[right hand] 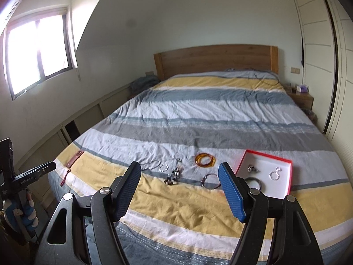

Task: Organize jewelry
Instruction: 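Lift both open tools away from the box and back over the bed, then grasp the silver hook bangle with the right tool while the left tool grasps the silver hoop earring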

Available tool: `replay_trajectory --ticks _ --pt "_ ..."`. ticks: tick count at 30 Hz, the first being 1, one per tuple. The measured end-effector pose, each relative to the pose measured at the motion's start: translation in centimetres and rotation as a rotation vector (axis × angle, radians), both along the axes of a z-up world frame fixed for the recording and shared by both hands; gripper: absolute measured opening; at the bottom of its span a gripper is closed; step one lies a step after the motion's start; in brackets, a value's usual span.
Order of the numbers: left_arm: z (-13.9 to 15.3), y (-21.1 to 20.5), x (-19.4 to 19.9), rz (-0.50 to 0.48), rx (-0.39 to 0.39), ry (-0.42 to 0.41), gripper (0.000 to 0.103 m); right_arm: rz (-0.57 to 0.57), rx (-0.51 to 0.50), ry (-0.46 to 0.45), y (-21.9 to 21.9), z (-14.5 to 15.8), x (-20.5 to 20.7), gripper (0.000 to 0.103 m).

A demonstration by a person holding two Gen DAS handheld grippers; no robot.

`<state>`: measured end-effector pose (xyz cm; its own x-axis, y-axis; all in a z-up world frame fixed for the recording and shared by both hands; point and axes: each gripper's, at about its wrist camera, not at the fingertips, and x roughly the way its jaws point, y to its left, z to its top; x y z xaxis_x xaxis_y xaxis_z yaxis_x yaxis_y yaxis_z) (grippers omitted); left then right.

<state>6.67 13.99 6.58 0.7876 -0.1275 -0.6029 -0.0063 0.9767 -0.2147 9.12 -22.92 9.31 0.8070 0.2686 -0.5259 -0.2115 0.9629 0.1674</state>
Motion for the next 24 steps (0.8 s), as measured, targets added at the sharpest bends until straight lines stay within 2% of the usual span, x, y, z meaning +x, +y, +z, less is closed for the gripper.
replay_trajectory --ticks 2,7,15,24 --pt "-1.3 -0.5 1.0 -0.016 -0.004 0.04 0.044 0.004 0.007 0.034 -0.1 -1.5 1.0 0.071" --pt "-4.4 -2.1 3.9 -0.056 -0.005 0.144 0.044 0.011 0.032 0.118 -1.0 -5.3 3.3 0.063" --pt "-9.0 -4.7 9.8 -0.1 0.001 0.263 0.044 0.013 0.054 0.221 -1.5 -10.3 7.5 0.055" --pt "-15.0 -6.9 17.9 -0.123 -0.082 0.372 0.043 0.029 0.044 0.347 -0.9 -16.1 13.4 0.05"
